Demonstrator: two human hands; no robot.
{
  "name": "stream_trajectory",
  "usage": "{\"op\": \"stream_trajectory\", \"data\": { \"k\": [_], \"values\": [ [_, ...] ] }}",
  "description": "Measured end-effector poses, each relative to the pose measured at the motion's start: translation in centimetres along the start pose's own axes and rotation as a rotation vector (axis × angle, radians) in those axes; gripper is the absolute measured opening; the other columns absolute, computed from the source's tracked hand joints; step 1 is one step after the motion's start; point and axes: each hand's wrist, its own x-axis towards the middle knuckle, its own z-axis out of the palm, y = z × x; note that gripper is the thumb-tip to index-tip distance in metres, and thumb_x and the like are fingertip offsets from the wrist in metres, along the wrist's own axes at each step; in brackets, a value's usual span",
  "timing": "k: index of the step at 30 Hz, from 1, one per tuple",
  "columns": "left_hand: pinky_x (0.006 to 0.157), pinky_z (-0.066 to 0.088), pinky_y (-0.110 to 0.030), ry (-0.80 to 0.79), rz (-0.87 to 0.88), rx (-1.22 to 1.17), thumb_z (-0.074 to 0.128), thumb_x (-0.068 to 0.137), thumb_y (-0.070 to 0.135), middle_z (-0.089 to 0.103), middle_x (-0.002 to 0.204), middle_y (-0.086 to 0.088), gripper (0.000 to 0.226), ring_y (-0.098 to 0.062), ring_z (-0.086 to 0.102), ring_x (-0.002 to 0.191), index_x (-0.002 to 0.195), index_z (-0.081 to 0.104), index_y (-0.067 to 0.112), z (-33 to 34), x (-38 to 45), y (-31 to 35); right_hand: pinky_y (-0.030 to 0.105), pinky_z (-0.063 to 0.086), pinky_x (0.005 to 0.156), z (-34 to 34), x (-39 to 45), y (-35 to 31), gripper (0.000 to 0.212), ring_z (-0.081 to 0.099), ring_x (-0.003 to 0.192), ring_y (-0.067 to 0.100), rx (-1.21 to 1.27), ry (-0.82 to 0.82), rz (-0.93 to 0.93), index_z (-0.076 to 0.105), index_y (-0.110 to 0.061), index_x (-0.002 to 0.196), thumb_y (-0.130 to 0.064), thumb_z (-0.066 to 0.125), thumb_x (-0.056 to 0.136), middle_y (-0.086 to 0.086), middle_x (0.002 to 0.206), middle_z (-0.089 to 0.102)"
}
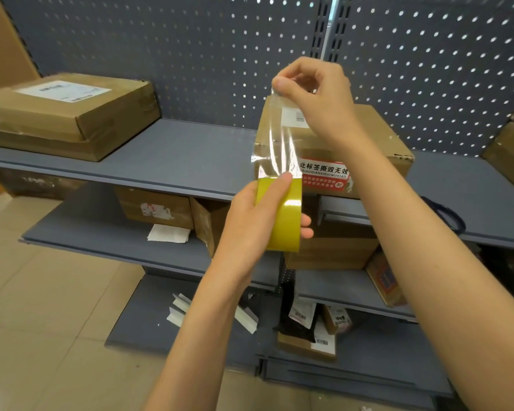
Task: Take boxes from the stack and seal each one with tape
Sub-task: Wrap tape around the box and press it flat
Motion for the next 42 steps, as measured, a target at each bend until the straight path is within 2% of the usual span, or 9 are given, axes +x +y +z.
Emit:
{"op": "stream_trajectory", "data": {
  "k": [10,16,20,23,28,34,37,39,42],
  "values": [
    [0.055,0.057,-0.028,-0.013,-0.023,0.016,0.05,0.097,0.027,0.07,0.064,-0.009,0.012,-0.02,0.068,0.054,0.1,0.057,0.019,-0.2,1.4,-0.2,0.008,0.04,0.066,1.2,1.4,4.2,0.008,0.049,0.068,-0.004,-0.062,-0.042,0.153,0.067,-0.021,0.083,-0.024,0.064,0.09,-0.016,0.074,0.058],
    [0.055,0.058,-0.027,0.008,-0.04,0.019,0.05,0.097,0.03,0.07,0.064,-0.009,0.015,-0.019,0.069,0.056,0.103,0.057,0.018,-0.2,2.4,-0.8,0.008,0.041,0.068,2.0,2.1,5.6,0.014,0.05,0.071,-0.004,-0.043,-0.098,0.181,0.071,-0.009,0.09,-0.021,0.064,0.09,-0.015,0.079,0.06],
    [0.058,0.058,-0.029,0.026,-0.072,0.017,0.05,0.097,0.03,0.07,0.063,-0.008,0.015,-0.019,0.069,0.056,0.102,0.057,0.017,-0.2,3.0,-1.1,0.028,0.047,0.081,2.7,2.3,6.8,0.01,0.054,0.078,0.002,-0.123,-0.124,0.213,0.07,-0.02,0.082,-0.025,0.065,0.088,-0.01,0.083,0.064],
    [0.059,0.058,-0.029,0.039,-0.079,0.021,0.05,0.097,0.03,0.07,0.062,-0.008,0.015,-0.019,0.069,0.056,0.101,0.057,0.018,-0.2,3.3,-1.6,0.033,0.045,0.083,3.2,2.2,7.4,0.01,0.054,0.082,0.007,-0.279,-0.156,0.238,0.066,-0.028,0.078,-0.03,0.066,0.087,-0.011,0.081,0.061],
    [0.058,0.058,-0.03,0.047,-0.078,0.017,0.05,0.097,0.03,0.07,0.063,-0.009,0.015,-0.02,0.069,0.056,0.102,0.057,0.017,-0.2,3.4,-1.9,0.044,0.044,0.095,3.7,2.4,7.4,0.008,0.056,0.102,0.022,-0.469,-0.068,0.247,0.067,-0.018,0.091,-0.022,0.06,0.091,0.002,0.103,0.065],
    [0.056,0.057,-0.027,0.045,-0.097,0.028,0.051,0.097,0.03,0.071,0.064,-0.007,0.017,-0.018,0.069,0.056,0.104,0.057,0.016,-0.4,3.5,-1.8,0.042,0.045,0.077,3.1,1.4,5.8,0.032,0.057,0.083,0.025,-0.314,0.043,0.083,0.065,0.003,0.085,-0.018,0.045,0.097,0.014,0.086,0.065],
    [0.056,0.057,-0.028,0.05,-0.103,0.023,0.051,0.097,0.03,0.071,0.064,-0.007,0.018,-0.018,0.069,0.055,0.105,0.056,0.015,-0.2,3.7,-1.9,0.041,0.04,0.07,2.8,-0.1,4.1,0.037,0.05,0.076,0.03,-0.343,-0.16,-0.026,0.049,-0.006,0.073,-0.023,0.034,0.102,0.012,0.076,0.056],
    [0.056,0.056,-0.027,0.055,-0.099,0.018,0.051,0.097,0.03,0.071,0.063,-0.006,0.021,-0.018,0.069,0.055,0.11,0.055,0.013,-0.1,3.7,-2.1,0.041,0.04,0.078,3.1,-1.0,3.9,0.03,0.052,0.091,0.032,-0.502,-0.362,-0.04,0.044,-0.013,0.085,-0.027,0.026,0.105,0.013,0.092,0.056],
    [0.058,0.056,-0.027,0.052,-0.069,0.028,0.053,0.096,0.028,0.071,0.064,-0.007,0.022,-0.019,0.069,0.057,0.112,0.055,0.012,-0.1,3.6,-2.5,0.038,0.035,0.094,3.5,-1.7,4.6,0.046,0.044,0.125,0.025,-0.712,-0.419,0.001,0.046,-0.01,0.123,-0.042,0.019,0.104,0.006,0.131,0.051]
  ]
}}
